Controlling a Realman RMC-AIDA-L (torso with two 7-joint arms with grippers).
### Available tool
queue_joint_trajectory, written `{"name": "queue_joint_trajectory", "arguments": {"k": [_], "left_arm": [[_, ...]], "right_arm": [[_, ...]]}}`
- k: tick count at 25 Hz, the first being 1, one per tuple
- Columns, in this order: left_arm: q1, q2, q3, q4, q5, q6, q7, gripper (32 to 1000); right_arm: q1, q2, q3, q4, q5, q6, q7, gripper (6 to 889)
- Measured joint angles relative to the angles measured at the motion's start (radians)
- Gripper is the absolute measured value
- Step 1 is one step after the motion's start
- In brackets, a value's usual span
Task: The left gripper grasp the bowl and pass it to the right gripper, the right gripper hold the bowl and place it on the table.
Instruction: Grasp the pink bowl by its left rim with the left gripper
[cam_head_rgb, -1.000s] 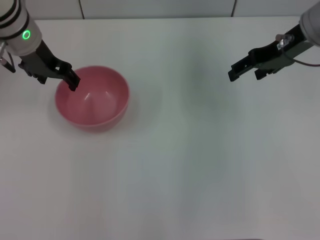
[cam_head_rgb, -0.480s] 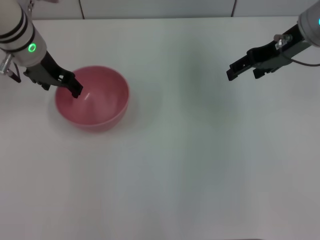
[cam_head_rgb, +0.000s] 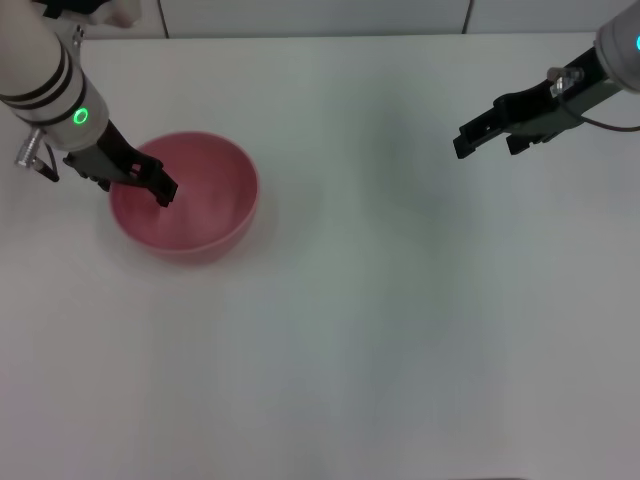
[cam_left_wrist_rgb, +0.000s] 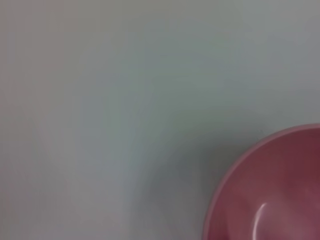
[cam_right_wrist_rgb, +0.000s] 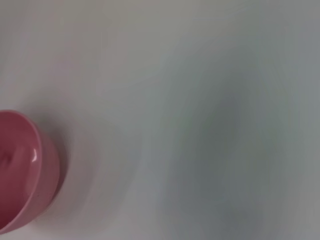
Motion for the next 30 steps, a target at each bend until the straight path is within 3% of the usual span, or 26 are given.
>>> {"name": "queue_joint_trajectory", "arguments": {"k": [24,30], "left_arm": [[0.006,0.0034,-0.005,-0.049,-0.042,0.074,0.015,781],[0.011,0.0051,-0.005,-0.055,-0.049,0.074,0.038,535]], "right_arm": [[-0.008,-0.002,0.000,0.013,0.028,-0.010,-0.009,824],[-0.013,-0.003,0.000,0.019,0.062,-0.010,-0.009,823]]}}
